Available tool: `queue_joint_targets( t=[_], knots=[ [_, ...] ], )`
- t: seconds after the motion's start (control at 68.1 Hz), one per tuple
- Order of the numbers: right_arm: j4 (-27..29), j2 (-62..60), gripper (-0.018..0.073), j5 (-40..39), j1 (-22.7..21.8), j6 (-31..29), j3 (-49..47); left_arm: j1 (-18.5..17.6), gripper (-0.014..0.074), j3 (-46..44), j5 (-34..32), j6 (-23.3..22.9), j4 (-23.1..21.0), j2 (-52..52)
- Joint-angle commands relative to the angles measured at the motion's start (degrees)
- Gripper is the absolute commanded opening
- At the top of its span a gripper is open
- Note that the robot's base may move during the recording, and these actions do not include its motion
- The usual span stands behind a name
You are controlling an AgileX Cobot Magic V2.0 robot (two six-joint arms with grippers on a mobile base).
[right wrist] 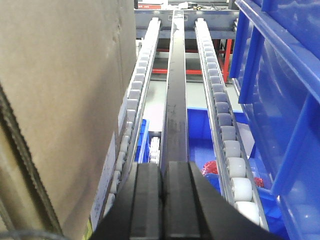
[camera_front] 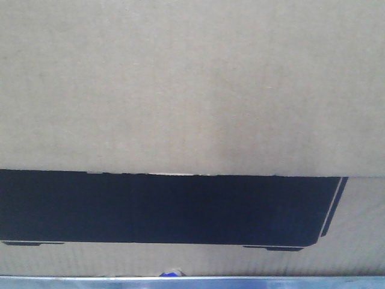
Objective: Grab box from left shelf to table start
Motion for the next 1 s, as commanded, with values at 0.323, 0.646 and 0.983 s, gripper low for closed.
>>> queue_joint_targets(
  t=[0.323, 0.646, 0.983],
  knots=[
    [-0.6, -0.4, 0.0057, -5.1, 0.0, 0.0, 0.1, -10.0, 0.0382, -22.8, 16.2, 0.6, -3.1, 26.3],
    [-0.6, -0.4, 0.0057, -8.7, 0.0, 0.0, 0.1, -10.0, 0.0382, -34.7, 27.3, -7.2, 0.9, 45.5],
    [-0.5, -0.4, 0.0125, -1.2, 0.0, 0.0, -8.6, -10.0, 0.0382, -37.1, 31.4, -7.1, 4.3, 52.2]
  ],
)
